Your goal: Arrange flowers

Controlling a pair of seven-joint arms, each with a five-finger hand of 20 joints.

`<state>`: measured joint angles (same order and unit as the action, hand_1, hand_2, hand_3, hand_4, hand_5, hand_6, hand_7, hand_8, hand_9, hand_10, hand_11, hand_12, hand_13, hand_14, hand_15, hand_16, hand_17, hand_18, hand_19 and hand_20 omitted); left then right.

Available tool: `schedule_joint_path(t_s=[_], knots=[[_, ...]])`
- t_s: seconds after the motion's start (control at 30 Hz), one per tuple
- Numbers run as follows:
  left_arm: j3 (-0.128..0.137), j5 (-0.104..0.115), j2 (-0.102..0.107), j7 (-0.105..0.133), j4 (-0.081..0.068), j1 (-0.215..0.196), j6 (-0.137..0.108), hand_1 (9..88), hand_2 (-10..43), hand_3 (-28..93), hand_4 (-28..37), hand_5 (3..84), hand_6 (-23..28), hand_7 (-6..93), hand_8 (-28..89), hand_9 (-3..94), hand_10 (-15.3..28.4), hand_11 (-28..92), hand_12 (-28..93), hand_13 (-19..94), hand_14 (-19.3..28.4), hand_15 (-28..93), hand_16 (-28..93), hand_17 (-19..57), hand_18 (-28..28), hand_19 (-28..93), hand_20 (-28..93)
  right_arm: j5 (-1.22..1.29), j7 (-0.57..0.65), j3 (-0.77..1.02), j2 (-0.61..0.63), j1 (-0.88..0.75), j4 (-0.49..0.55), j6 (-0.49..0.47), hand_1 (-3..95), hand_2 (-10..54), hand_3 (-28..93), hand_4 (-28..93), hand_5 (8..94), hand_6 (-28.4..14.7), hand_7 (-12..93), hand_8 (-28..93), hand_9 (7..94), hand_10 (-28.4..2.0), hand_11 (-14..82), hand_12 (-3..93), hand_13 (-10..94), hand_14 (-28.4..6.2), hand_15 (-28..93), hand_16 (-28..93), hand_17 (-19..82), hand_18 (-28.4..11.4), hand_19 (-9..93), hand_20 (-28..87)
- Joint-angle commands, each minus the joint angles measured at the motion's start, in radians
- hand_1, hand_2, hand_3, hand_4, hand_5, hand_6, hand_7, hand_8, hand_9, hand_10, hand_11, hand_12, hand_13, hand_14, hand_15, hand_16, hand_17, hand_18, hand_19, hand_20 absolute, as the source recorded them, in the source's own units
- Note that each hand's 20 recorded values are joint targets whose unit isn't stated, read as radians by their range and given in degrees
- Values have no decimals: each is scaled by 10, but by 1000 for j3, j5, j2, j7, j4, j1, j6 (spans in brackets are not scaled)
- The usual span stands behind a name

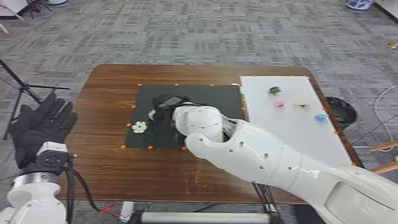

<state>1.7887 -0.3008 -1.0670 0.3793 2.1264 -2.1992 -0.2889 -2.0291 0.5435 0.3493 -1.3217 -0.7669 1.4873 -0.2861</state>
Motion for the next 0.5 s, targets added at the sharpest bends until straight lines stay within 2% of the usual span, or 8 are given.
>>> schedule_joint_path(t_s=[0.03,0.37,0.5], knots=[[-1,-4,-4,-4,4,-12,8,231,188,698,-283,419,102,88,-81,327,154,207,78,238,148,233,-55,-83,134,350,74,9,-12,13,-2,-7,9,-7,315,157,772,-174,554,-44,95,-108,533,-138,95,131,590,-141,683,259,262,-236,753,381],[2,-9,-6,-13,2,-13,14,229,189,700,-283,419,103,88,-81,328,154,207,78,238,149,233,-55,-84,134,350,74,10,-36,21,-3,-13,13,-13,315,156,772,-177,506,-26,109,-115,518,-129,96,128,581,-142,677,249,256,-233,749,375],[3,-10,-7,-15,1,-12,15,234,197,717,-283,420,102,89,-81,328,154,207,77,238,148,233,-55,-83,134,350,74,6,6,32,-7,-18,20,-13,321,146,772,-177,514,-25,116,-118,520,-131,97,127,585,-144,713,257,262,-235,747,370]])
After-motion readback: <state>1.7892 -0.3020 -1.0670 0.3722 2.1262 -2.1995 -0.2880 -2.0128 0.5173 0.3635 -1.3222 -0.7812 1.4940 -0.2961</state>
